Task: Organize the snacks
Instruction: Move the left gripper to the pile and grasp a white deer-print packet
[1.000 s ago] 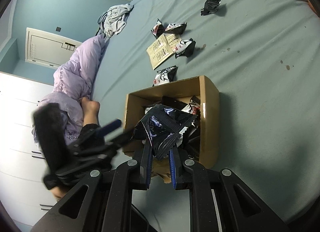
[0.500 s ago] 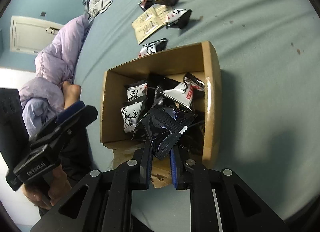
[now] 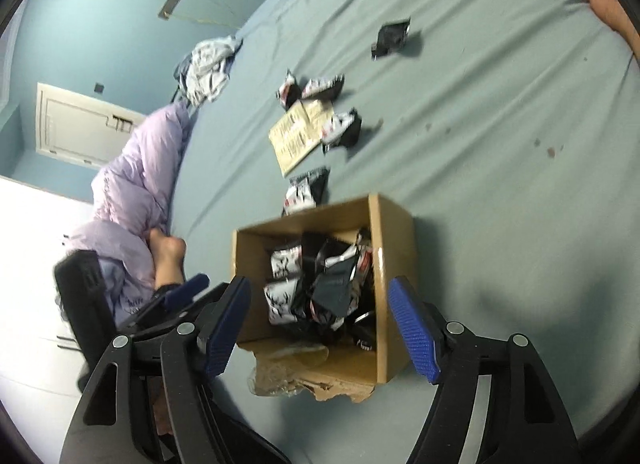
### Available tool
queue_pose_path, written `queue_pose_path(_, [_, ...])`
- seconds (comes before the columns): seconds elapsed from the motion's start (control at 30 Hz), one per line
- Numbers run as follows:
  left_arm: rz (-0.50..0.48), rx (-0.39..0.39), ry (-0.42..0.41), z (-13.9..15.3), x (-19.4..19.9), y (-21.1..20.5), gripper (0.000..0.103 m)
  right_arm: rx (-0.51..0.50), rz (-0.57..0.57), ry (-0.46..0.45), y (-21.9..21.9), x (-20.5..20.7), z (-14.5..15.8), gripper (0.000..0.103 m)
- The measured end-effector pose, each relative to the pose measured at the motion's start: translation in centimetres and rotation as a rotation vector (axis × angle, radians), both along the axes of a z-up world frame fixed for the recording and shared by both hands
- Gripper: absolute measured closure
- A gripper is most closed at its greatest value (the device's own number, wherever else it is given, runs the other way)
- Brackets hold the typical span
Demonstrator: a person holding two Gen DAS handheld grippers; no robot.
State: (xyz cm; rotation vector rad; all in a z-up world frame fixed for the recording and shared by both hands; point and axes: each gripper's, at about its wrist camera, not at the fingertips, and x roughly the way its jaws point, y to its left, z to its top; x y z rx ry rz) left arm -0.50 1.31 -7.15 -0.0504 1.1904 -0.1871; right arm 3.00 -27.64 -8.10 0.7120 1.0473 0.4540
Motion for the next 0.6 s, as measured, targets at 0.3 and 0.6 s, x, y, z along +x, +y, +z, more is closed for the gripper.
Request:
queue_pose_path(0.3, [0.01, -0.085, 0.107, -1.7, 4.7, -0.2, 0.022, -0.043, -0.051, 0.01, -1.2, -1.0, 0.0, 0.032])
queue_pose_path(0.6, [0.071, -0.093, 0.174, -3.5, 10.6, -0.4, 0.022, -0.085, -0.013, 0.036, -0.2, 0.0, -0.6, 0.032])
